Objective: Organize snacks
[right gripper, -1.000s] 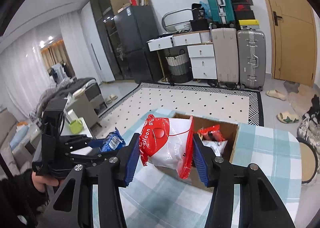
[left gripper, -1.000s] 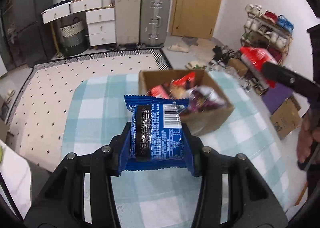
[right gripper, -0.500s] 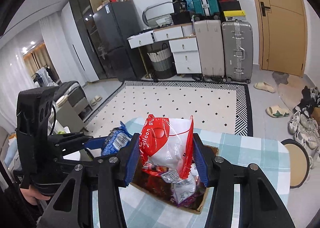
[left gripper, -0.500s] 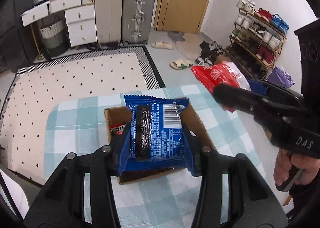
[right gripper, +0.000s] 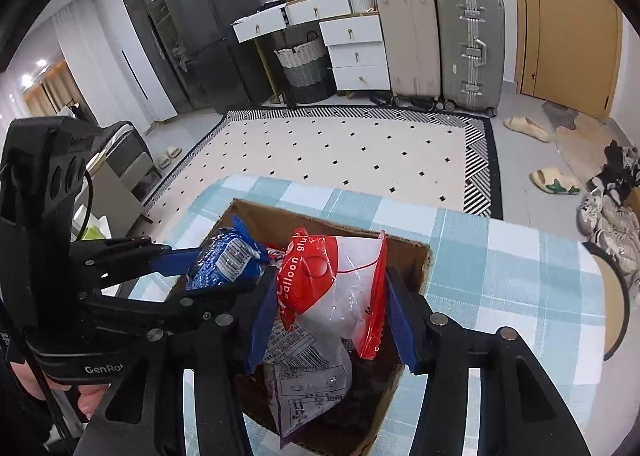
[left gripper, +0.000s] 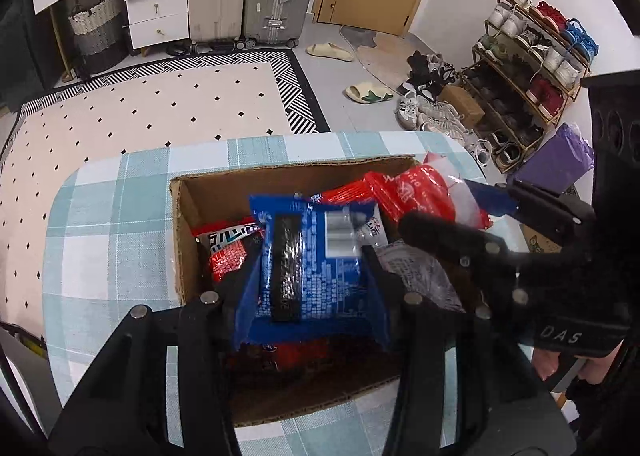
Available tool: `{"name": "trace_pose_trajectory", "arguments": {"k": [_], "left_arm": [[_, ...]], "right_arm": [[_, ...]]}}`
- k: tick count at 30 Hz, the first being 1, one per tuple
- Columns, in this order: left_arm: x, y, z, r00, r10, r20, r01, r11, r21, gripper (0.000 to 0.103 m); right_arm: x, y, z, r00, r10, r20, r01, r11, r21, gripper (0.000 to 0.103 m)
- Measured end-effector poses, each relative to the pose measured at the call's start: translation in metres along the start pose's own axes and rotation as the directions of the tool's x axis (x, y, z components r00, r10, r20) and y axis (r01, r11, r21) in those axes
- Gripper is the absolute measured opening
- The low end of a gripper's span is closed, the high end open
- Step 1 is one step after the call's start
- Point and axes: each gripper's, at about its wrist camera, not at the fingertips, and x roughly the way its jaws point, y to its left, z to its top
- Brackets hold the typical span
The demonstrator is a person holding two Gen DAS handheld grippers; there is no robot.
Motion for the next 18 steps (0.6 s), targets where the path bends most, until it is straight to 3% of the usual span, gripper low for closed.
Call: {"name": "trace_pose_trajectory", "arguments": {"k": [2,3,5,8,11,13,16,18], "left_arm": [[0.0,0.002,-0.001,1.0,0.007,0.022,-0.007,1.0,0.009,0.047],[0.003,0.004,-0.002,1.0,0.013,0.019,-0.013,1.0,0.015,0.056],[0.0,0.004,-0.004,0.999,0.039,0.033,-0.04,0.999,0.026,0.059],[-0.021,-0.001,-0.013,0.996,0.028,0.086,-0.033,0.998,0.054,0.062],[-0.05,-0.008,-0.025,0.984,0.07,0.162,-0.081,0.995,0.061,0.073],[-0.073,-0.011,-0.038,0.969,0.084,0.233,-0.1,0.993,0.056,0.08],[-0.105,-0.016,-0.059,0.937,0.118,0.329,-0.142,0.989,0.05,0.081],[-0.125,-0.022,-0.075,0.914,0.135,0.381,-0.164,0.985,0.044,0.084]], "right_arm": [[-0.003,-0.001,-0.004,1.0,0.006,0.016,-0.006,1.0,0.002,0.058],[-0.005,-0.002,-0.005,1.0,0.006,0.023,-0.006,1.0,-0.001,0.059],[-0.013,-0.001,-0.007,0.999,0.011,0.04,-0.01,1.0,-0.015,0.06],[-0.03,0.002,-0.012,0.996,0.003,0.088,0.001,0.999,-0.038,0.072],[-0.052,0.009,-0.019,0.991,-0.007,0.136,0.014,0.999,-0.05,0.072],[-0.07,0.014,-0.027,0.984,0.007,0.178,0.002,0.999,-0.05,0.072],[-0.099,0.024,-0.046,0.971,0.016,0.239,-0.004,0.999,-0.051,0.073],[-0.121,0.032,-0.062,0.955,0.023,0.295,-0.008,0.999,-0.052,0.078]]}}
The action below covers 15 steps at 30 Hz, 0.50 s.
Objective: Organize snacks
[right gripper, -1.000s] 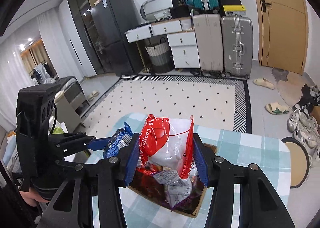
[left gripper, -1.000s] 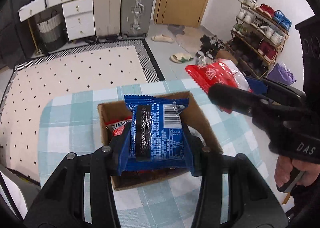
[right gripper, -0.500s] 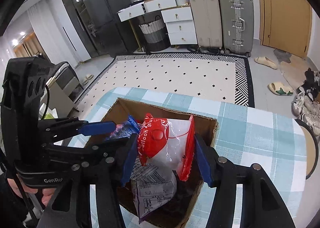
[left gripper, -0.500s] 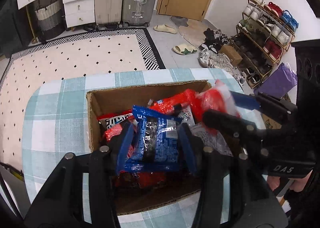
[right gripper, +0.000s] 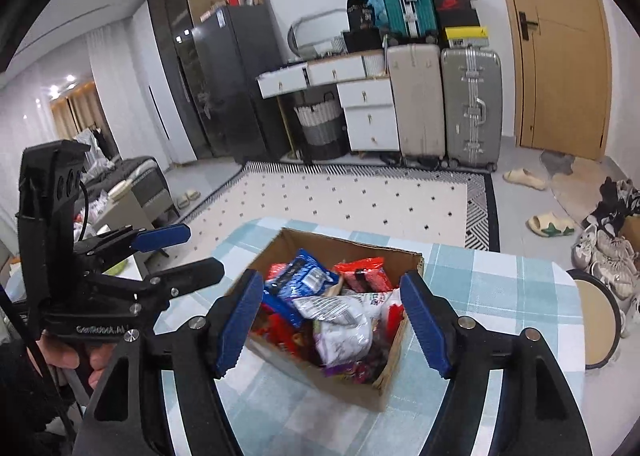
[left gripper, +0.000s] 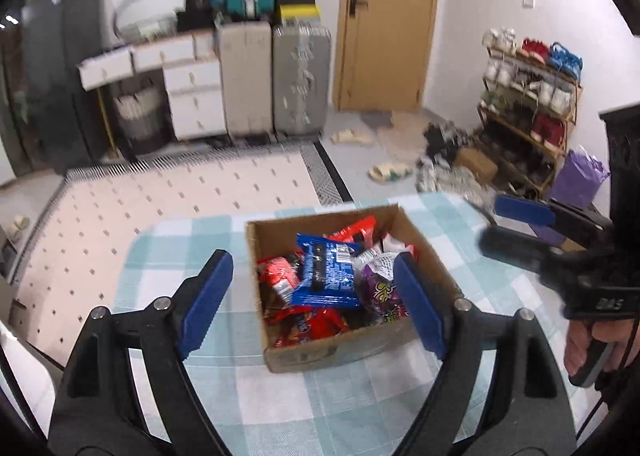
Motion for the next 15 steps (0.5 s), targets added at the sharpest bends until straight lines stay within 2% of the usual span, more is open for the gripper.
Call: {"name": "trace_pose_trajectory", "arguments": {"k": [2,4,6,8,12,15], "left_arm": [[-0.027,-0.001,-0.009,0.998,0.023,0.051,-0.023,1.0,-0.002,0.089],[-0.048,-0.002,-0.02,0.995,0.034,0.094,-0.033,0.999,-0.013,0.102],[-0.069,-0.004,-0.034,0.992,0.018,0.127,-0.016,1.0,-0.022,0.102],[-0.085,-0.006,-0.047,0.991,0.006,0.136,-0.004,1.0,-0.016,0.102],[-0.108,-0.009,-0.074,0.985,0.038,0.17,-0.035,0.999,-0.02,0.102],[-0.12,-0.013,-0.1,0.975,0.078,0.208,-0.079,0.997,-0.001,0.102]], "right_arm": [[-0.027,0.008,-0.014,0.997,0.0,0.073,0.0,1.0,0.001,0.087],[-0.05,0.015,-0.029,0.992,0.003,0.126,-0.003,1.0,-0.001,0.091],[-0.068,0.022,-0.047,0.987,-0.017,0.157,0.018,1.0,-0.005,0.096],[-0.08,0.028,-0.061,0.986,-0.036,0.162,0.04,0.999,-0.022,0.097],[-0.098,0.041,-0.094,0.978,-0.056,0.202,0.067,0.996,-0.051,0.101],[-0.104,0.046,-0.119,0.976,-0.044,0.215,0.054,0.998,-0.038,0.101]]}}
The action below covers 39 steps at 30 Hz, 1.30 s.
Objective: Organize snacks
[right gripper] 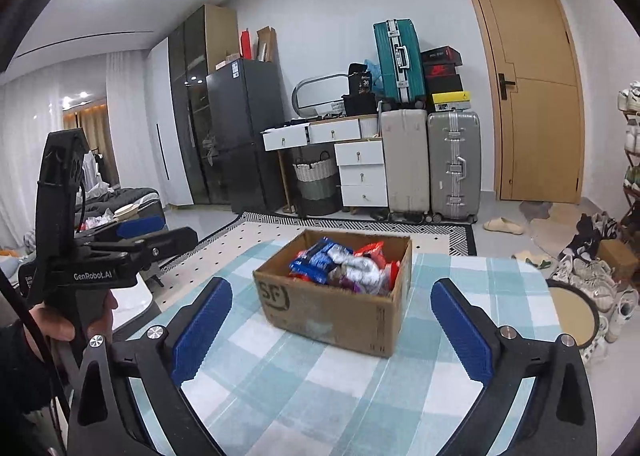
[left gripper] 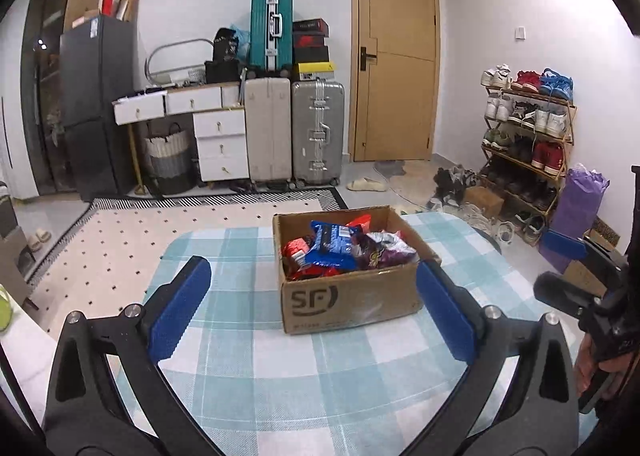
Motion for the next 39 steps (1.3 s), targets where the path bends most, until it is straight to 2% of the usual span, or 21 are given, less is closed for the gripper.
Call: {"name": "trace_pose_trajectory", "arguments": {"k": [7,15,21,23,27,31,39], "left_arm": [[-0.021,-0.001,-0.05,0.997,0.045,0.062,-0.045,0.999,0.0,0.102],[-0.009,0.012,-0.106,0.987,0.133,0.091,-0.131,0.991,-0.027,0.102],[0.004,0.023,-0.134,0.989,0.114,0.097,-0.108,0.992,-0.066,0.102],[0.008,0.025,-0.137,0.99,0.122,0.077,-0.117,0.991,-0.069,0.102],[0.009,0.025,-0.146,0.987,0.128,0.098,-0.122,0.99,-0.065,0.102],[0.012,0.02,-0.141,0.988,0.115,0.101,-0.112,0.993,-0.04,0.102],[0.013,0.021,-0.134,0.988,0.117,0.105,-0.112,0.992,-0.05,0.102]], "right_arm": [[-0.017,0.016,-0.052,0.995,-0.076,0.07,0.081,0.995,-0.066,0.102],[-0.018,0.008,-0.092,0.988,-0.135,0.081,0.138,0.99,-0.036,0.102],[-0.018,0.003,-0.103,0.982,-0.17,0.08,0.174,0.984,-0.048,0.102],[-0.013,0.0,-0.103,0.984,-0.172,0.056,0.174,0.984,-0.039,0.102],[-0.015,0.005,-0.105,0.978,-0.197,0.063,0.2,0.978,-0.056,0.102],[-0.013,0.003,-0.103,0.979,-0.194,0.058,0.198,0.979,-0.056,0.102],[-0.017,-0.001,-0.1,0.98,-0.191,0.058,0.194,0.98,-0.042,0.103]]}}
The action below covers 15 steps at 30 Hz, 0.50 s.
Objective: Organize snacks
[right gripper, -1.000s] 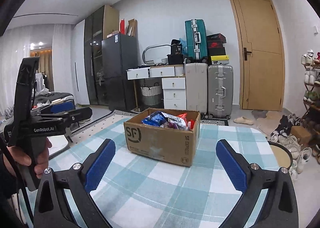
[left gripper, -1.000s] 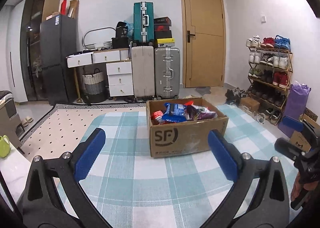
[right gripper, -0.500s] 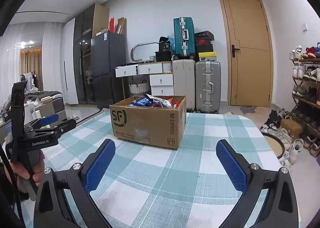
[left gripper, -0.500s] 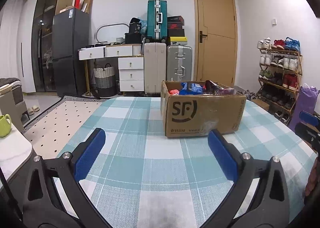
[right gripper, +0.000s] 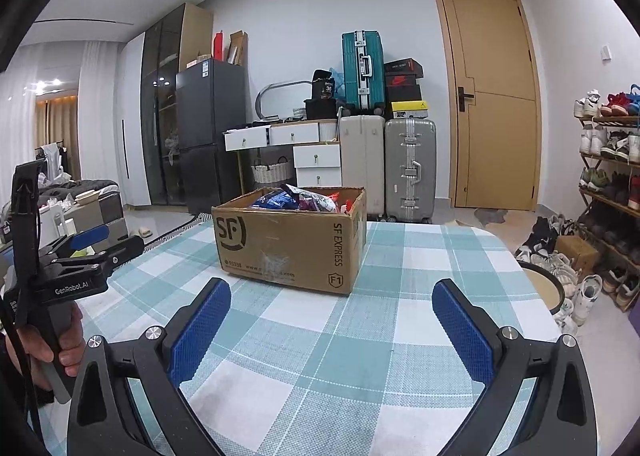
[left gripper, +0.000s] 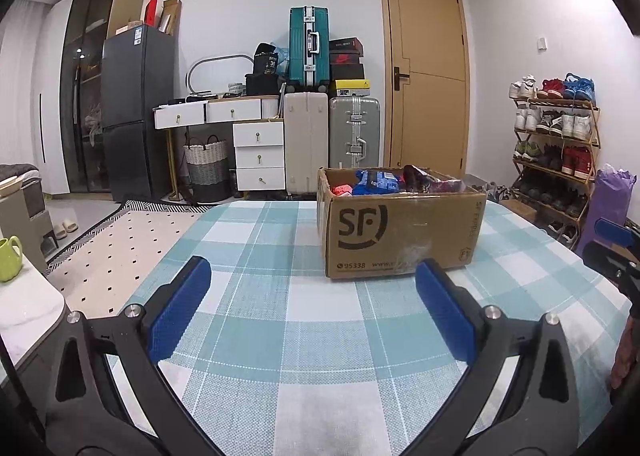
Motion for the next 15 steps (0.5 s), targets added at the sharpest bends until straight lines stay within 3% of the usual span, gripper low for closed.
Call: {"name": "trace_pose_trajectory", "arguments": {"k": [7,15], "left_arm": [[-0.0004,-0.0043,-0.0015,0.999,0.049,-0.005,-0.048,0.999,0.018,0.102],[-0.0003,-0.0003,-0.0031,0.999,0.037,0.007,-0.037,0.999,-0.003,0.102]], "right_arm": [[0.0008,0.0005,0.0004,1.0,-0.007,0.0,0.007,1.0,0.004,0.103],[0.0028,0.0014,0.0001,1.0,-0.016,-0.001,0.016,1.0,-0.002,0.103]]}}
